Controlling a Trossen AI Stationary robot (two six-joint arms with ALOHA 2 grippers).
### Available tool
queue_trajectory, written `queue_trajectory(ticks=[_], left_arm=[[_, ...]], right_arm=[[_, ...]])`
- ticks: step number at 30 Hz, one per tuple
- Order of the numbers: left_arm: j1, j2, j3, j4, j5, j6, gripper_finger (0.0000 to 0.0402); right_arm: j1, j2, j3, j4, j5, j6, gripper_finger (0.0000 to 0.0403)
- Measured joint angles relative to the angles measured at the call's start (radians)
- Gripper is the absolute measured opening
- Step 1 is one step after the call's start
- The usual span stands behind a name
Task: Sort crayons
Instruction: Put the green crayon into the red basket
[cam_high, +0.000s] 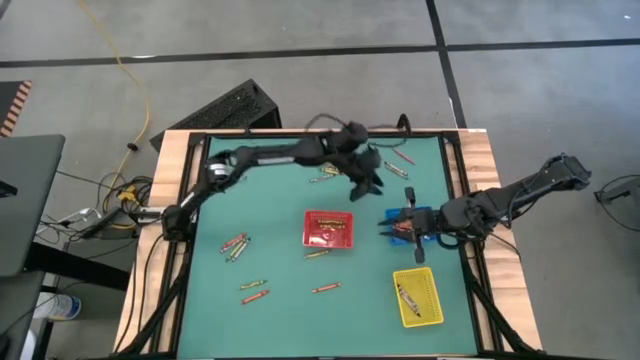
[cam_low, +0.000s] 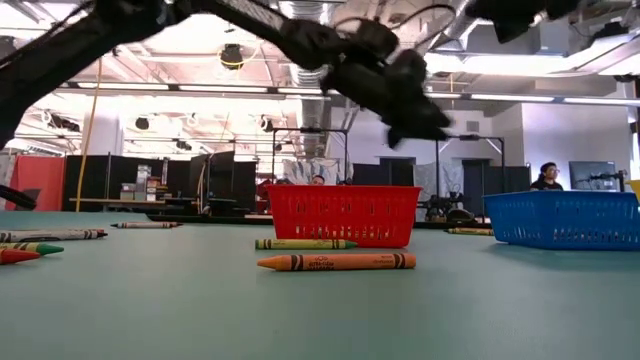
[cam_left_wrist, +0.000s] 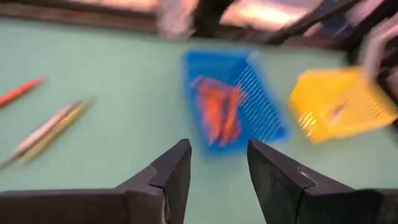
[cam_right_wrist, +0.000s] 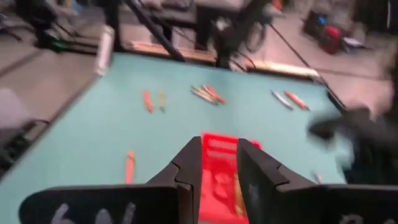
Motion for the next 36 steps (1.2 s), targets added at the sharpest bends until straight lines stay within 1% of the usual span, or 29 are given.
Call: queue_trajectory(ticks=[3,6,8,9,11,13,17,18,20,21,24,28,31,34,36], left_arm=[[0.024,-0.09,0.0,-0.22,-0.211,0.124,0.0146],[0.037,-0.178,0.0,-0.396,-0.441,0.192,0.0146],[0.041,-0.233,0.0,-0.49,-0.554,0.21,0.0146],[0.046,-0.258,0.001,-0.529,-0.593,0.217,0.0146],[0.058,-0.299,0.0,-0.601,-0.63,0.218,0.0146],[0.084,-0.338,0.0,-0.658,-0.633,0.214,0.0146],[0.14,-0.406,-0.002,-0.743,-0.627,0.169,0.0146],[0.151,-0.425,-0.019,-0.742,-0.626,0.158,0.0146],[0.171,-0.475,-0.094,-0.712,-0.618,0.148,0.0146],[0.178,-0.508,-0.151,-0.684,-0.61,0.139,0.0146],[0.184,-0.622,-0.361,-0.545,-0.604,0.098,0.0146],[0.173,-0.796,-0.671,-0.309,-0.61,0.039,0.0146],[0.161,-0.917,-0.867,-0.131,-0.608,0.021,0.0146],[0.159,-1.021,-1.019,0.034,-0.609,0.015,0.0146],[0.159,-1.073,-1.091,0.121,-0.611,0.016,0.0146]], right_arm=[[-0.036,0.016,0.0,-0.029,0.069,0.033,0.0097],[-0.094,0.04,0.0,-0.013,0.082,0.043,0.0097],[-0.146,0.067,0.0,0.01,0.08,0.043,0.0097],[-0.179,0.085,0.0,0.021,0.08,0.044,0.0097],[-0.254,0.131,0.0,0.051,0.074,0.059,0.0097],[-0.339,0.19,0.0,0.092,0.025,0.073,0.0097],[-0.518,0.326,0.0,0.166,-0.176,0.047,0.0097],[-0.559,0.36,0.0,0.191,-0.214,0.038,0.0097],[-0.643,0.437,0.01,0.23,-0.277,0.027,0.0097],[-0.677,0.474,0.021,0.241,-0.303,0.018,0.0097],[-0.75,0.587,0.068,0.245,-0.359,-0.015,0.0097],[-0.783,0.738,0.14,0.236,-0.369,-0.057,0.0097],[-0.794,0.843,0.208,0.207,-0.373,-0.081,0.0097],[-0.8,0.929,0.284,0.14,-0.384,-0.105,0.0097],[-0.8,0.967,0.33,0.094,-0.384,-0.128,0.0097]])
